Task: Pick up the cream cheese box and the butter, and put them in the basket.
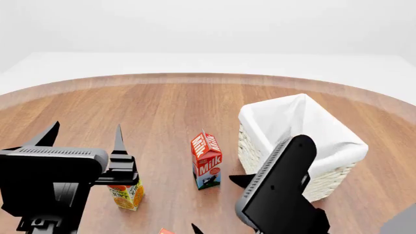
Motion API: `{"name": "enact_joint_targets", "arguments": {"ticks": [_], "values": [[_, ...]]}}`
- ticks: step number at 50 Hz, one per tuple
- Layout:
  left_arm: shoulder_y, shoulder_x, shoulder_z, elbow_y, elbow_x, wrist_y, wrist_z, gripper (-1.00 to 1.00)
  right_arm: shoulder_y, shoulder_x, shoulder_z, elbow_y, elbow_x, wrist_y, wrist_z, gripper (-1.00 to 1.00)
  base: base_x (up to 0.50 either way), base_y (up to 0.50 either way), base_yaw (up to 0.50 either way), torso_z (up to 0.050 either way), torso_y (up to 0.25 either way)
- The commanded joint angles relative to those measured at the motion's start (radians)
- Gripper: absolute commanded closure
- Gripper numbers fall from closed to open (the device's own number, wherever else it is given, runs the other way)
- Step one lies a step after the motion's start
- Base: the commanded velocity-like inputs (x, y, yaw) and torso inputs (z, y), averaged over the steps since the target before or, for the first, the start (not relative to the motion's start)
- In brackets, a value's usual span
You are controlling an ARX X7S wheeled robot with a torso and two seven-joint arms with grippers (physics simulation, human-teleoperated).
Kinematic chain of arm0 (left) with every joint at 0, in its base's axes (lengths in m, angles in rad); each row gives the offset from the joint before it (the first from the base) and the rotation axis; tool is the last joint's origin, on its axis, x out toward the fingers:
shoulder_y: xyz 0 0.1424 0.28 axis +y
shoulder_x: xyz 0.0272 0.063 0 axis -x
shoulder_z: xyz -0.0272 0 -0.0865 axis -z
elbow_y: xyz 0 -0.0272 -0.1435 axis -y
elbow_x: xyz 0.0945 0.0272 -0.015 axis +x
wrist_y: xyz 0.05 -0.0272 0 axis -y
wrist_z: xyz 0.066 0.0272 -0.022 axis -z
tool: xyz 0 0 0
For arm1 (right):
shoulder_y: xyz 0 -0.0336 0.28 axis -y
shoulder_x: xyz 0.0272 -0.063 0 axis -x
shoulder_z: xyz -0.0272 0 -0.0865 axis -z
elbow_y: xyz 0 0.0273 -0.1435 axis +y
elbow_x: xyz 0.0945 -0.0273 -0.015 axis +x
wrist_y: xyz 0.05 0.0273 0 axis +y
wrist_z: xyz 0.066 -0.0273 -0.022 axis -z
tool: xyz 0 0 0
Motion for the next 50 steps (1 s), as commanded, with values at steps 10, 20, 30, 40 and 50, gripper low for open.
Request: {"name": "enact_joint_targets", "arguments": {"ticks": [10, 20, 30, 40, 50], "values": [[-0.005, -0.003, 0.01, 0.001, 0.0, 0.001, -0.006, -1.0, -0.047, -0.054, -0.052, -0.034, -0.046, 0.036, -0.002, -1.0, 0.0, 0.0, 0.0, 0.0, 0.0], [-0.008, -0.004, 0.013, 0.002, -0.002, 0.002, -0.008, -1.0, -0.091, -0.088, -0.081, -0.017, -0.109, 0.067, -0.012, -1.0, 0.0, 0.0, 0.0, 0.0, 0.0], [-0.006, -0.008, 0.013, 0.003, -0.006, 0.008, -0.009, -1.0, -0.145, -0.12, -0.118, 0.006, -0.179, 0.1, -0.023, -1.0, 0.0, 0.0, 0.0, 0.0, 0.0], [-0.002, -0.012, 0.012, -0.001, -0.003, 0.016, -0.007, -1.0, -0.172, -0.157, -0.15, 0.029, -0.221, 0.117, -0.036, -1.0, 0.0, 0.0, 0.0, 0.0, 0.0], [-0.002, -0.015, 0.015, 0.001, -0.004, 0.017, -0.011, -1.0, -0.193, -0.169, -0.156, 0.039, -0.263, 0.127, -0.056, -1.0, 0.0, 0.0, 0.0, 0.0, 0.0]]}}
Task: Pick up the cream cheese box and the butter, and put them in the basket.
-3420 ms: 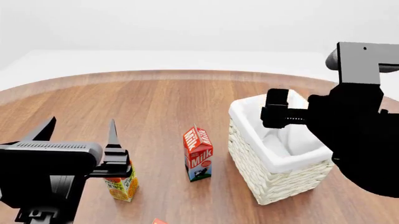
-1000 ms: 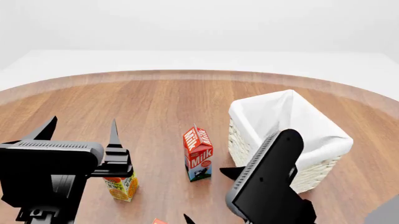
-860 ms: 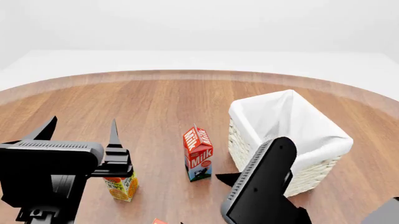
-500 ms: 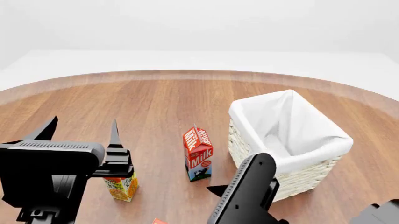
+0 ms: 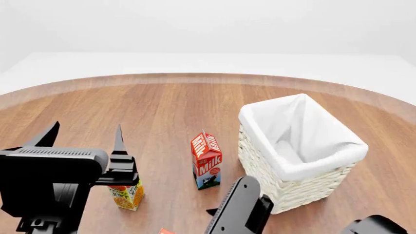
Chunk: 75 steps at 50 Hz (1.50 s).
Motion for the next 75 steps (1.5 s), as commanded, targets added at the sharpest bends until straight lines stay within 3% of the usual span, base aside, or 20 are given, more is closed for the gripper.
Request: {"name": "enact_joint_targets", "arguments": {"ticks": [1, 13, 35, 75], "values": [[0.001, -0.002, 0.004, -0.001, 0.003, 0.004, -0.002, -1.0, -0.02, -0.022, -0.016, 0.016, -0.042, 0.013, -0.014, -1.0, 0.0, 0.0, 0.0, 0.0, 0.0], [-0.006, -0.003, 0.008, -0.001, -0.002, 0.002, -0.005, -1.0, -0.028, -0.032, -0.011, 0.044, -0.106, 0.039, -0.078, -1.0, 0.0, 0.0, 0.0, 0.0, 0.0], [-0.007, -0.005, 0.018, -0.005, 0.003, 0.009, -0.005, -1.0, -0.018, -0.028, 0.024, 0.099, -0.28, 0.107, -0.362, -1.0, 0.0, 0.0, 0.0, 0.0, 0.0], [-0.013, -0.014, 0.025, -0.008, -0.005, 0.016, -0.011, -1.0, -0.093, -0.041, -0.072, 0.221, -0.603, 0.087, -0.646, -1.0, 0.0, 0.0, 0.0, 0.0, 0.0]]}}
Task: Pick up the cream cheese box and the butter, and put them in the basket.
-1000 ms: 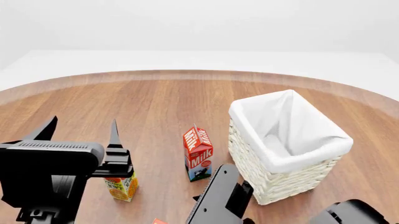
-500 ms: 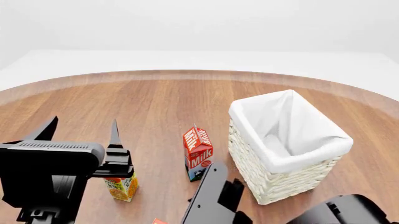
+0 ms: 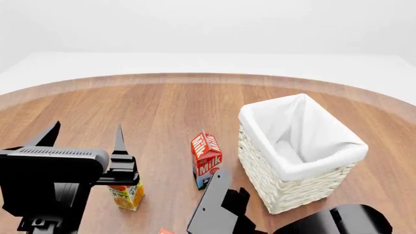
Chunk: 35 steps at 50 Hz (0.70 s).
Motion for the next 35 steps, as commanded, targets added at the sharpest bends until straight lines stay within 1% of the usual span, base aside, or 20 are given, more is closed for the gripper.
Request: {"name": "enact_joint_targets", "arguments": {"ticks": [1, 27, 35], "values": [[-0.002, -0.003, 0.001, 0.0, -0.004, 0.001, -0.002, -1.0, -0.018, -0.003, -0.033, 0.041, -0.098, -0.017, -0.068, -1.0, 0.0, 0.0, 0.0, 0.0, 0.0], [-0.005, -0.007, 0.008, 0.0, -0.006, 0.007, -0.006, -1.0, -0.039, -0.012, -0.101, 0.083, -0.192, -0.053, -0.145, -1.0, 0.0, 0.0, 0.0, 0.0, 0.0], [-0.005, -0.01, 0.008, 0.0, -0.006, 0.009, -0.008, -1.0, -0.052, -0.016, -0.14, 0.103, -0.263, -0.074, -0.165, -1.0, 0.0, 0.0, 0.0, 0.0, 0.0]]}}
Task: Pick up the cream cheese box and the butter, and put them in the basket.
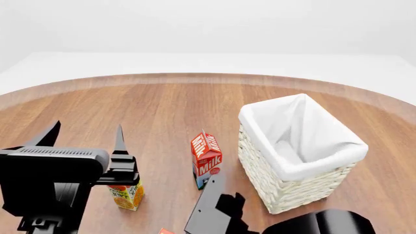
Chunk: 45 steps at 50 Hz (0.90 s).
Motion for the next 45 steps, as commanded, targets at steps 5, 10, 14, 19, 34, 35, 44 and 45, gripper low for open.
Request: {"name": "enact_joint_targets", "arguments": {"ticks": [5, 10, 14, 19, 34, 35, 44, 45], "values": [[-0.002, -0.006, -0.001, 0.003, -0.007, 0.002, -0.006, -1.0, -0.02, -0.015, -0.06, 0.044, -0.098, -0.035, -0.041, -1.0, 0.0, 0.0, 0.0, 0.0, 0.0], [-0.001, -0.006, 0.002, 0.0, -0.002, 0.005, -0.004, -1.0, -0.024, -0.02, -0.076, 0.067, -0.124, -0.048, -0.055, -1.0, 0.0, 0.0, 0.0, 0.0, 0.0], [-0.005, -0.005, 0.005, 0.001, -0.005, 0.002, -0.006, -1.0, -0.028, -0.025, -0.083, 0.076, -0.131, -0.053, -0.058, -1.0, 0.0, 0.0, 0.0, 0.0, 0.0], [-0.006, -0.006, 0.007, 0.002, -0.005, 0.003, -0.006, -1.0, -0.028, -0.03, -0.089, 0.078, -0.133, -0.056, -0.062, -1.0, 0.0, 0.0, 0.0, 0.0, 0.0], [-0.013, -0.004, 0.016, -0.001, -0.006, 0.002, -0.006, -1.0, -0.035, -0.028, -0.107, 0.1, -0.151, -0.082, -0.095, -1.0, 0.0, 0.0, 0.0, 0.0, 0.0], [-0.013, -0.005, 0.015, 0.0, -0.007, 0.002, -0.007, -1.0, -0.036, -0.029, -0.109, 0.1, -0.151, -0.082, -0.095, -1.0, 0.0, 0.0, 0.0, 0.0, 0.0], [-0.012, -0.007, 0.017, -0.002, -0.006, 0.006, -0.006, -1.0, -0.045, -0.037, -0.131, 0.135, -0.183, -0.104, -0.117, -1.0, 0.0, 0.0, 0.0, 0.0, 0.0], [-0.01, -0.006, 0.018, -0.003, -0.003, 0.007, -0.006, -1.0, -0.047, -0.039, -0.136, 0.145, -0.192, -0.11, -0.123, -1.0, 0.0, 0.0, 0.0, 0.0, 0.0]]}}
